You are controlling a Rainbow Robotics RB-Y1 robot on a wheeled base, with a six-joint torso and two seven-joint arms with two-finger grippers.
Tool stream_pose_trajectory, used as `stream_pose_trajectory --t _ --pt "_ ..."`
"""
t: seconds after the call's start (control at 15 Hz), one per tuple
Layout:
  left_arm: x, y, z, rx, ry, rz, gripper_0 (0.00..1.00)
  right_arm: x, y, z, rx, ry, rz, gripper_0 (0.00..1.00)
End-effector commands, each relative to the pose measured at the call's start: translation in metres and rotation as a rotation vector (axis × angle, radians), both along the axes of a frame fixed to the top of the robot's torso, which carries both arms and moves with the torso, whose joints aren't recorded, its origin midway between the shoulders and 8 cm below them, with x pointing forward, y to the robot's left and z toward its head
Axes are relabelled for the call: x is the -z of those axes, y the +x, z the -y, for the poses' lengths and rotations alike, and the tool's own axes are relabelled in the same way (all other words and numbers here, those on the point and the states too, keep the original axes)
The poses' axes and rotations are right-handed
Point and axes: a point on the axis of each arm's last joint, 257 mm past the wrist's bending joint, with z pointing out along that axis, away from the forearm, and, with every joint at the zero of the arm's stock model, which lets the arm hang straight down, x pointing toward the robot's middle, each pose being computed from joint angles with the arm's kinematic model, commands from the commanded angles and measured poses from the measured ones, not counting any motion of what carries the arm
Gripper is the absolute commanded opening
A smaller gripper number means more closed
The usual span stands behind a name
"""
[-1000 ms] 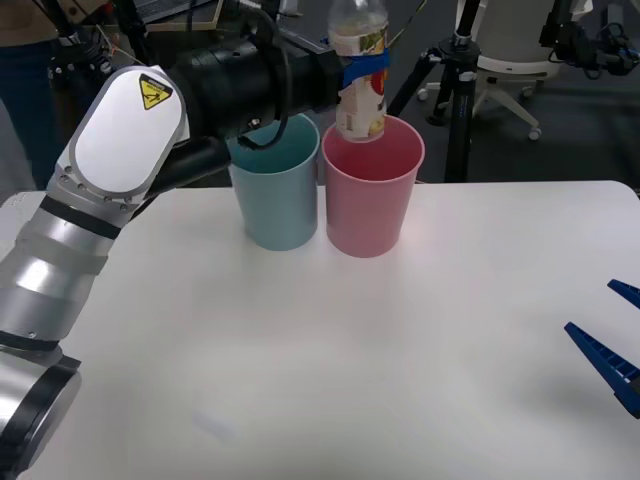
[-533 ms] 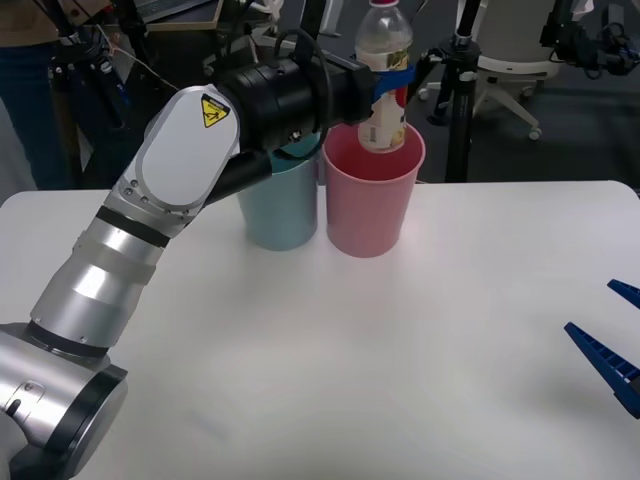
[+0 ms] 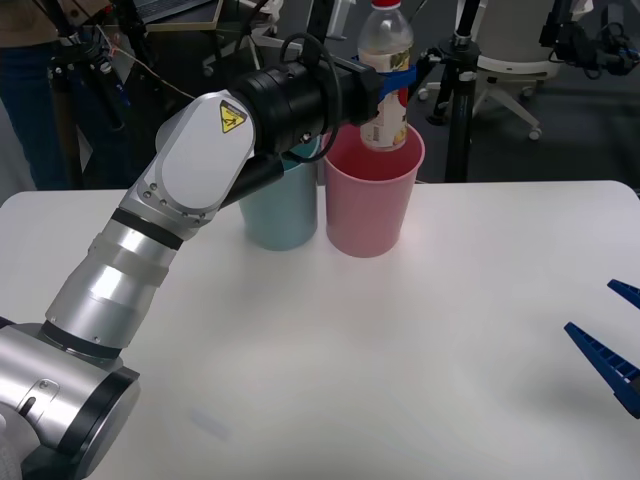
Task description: Grasp the object on the table and drop it into the matching bin: aluminum can to the light blue bin, PET bottle to the pink bin.
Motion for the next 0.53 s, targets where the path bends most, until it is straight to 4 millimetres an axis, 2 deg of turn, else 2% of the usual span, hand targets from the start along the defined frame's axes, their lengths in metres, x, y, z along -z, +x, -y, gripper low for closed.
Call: stream_pose_trajectory --t 0.07,0.13,0.2,0.27,0.33,0.53 --pt "-0.0048 0.0028 -0.0021 -0.011 -0.019 0.004 0.14 0.0000 0.0000 0.0000 0.000 0.000 0.000 1.00" --pt "-0.0037 0.0041 -0.0016 -0.012 -0.019 -0.001 0.28 0.0000 0.0000 0.0000 0.000 0.000 0.000 1.00" --pt "-0.0054 0.0058 -0.0001 -0.011 -0.020 -0.002 0.68 0.0000 0.0000 0.0000 0.000 0.000 0.000 1.00" --pt "-0.0058 0.0070 0.0003 -0.011 -0.020 -0.004 0.92 0.0000 0.0000 0.0000 0.000 0.000 0.000 1.00" --pt "-0.0060 0.0087 0.0000 -0.015 -0.019 -0.003 1.00 0.0000 0.0000 0.0000 0.000 0.000 0.000 1.00" --pt "-0.0074 0.0090 -0.0004 -0.014 -0.026 -0.006 1.00 0.0000 0.0000 0.0000 0.000 0.000 0.000 1.00"
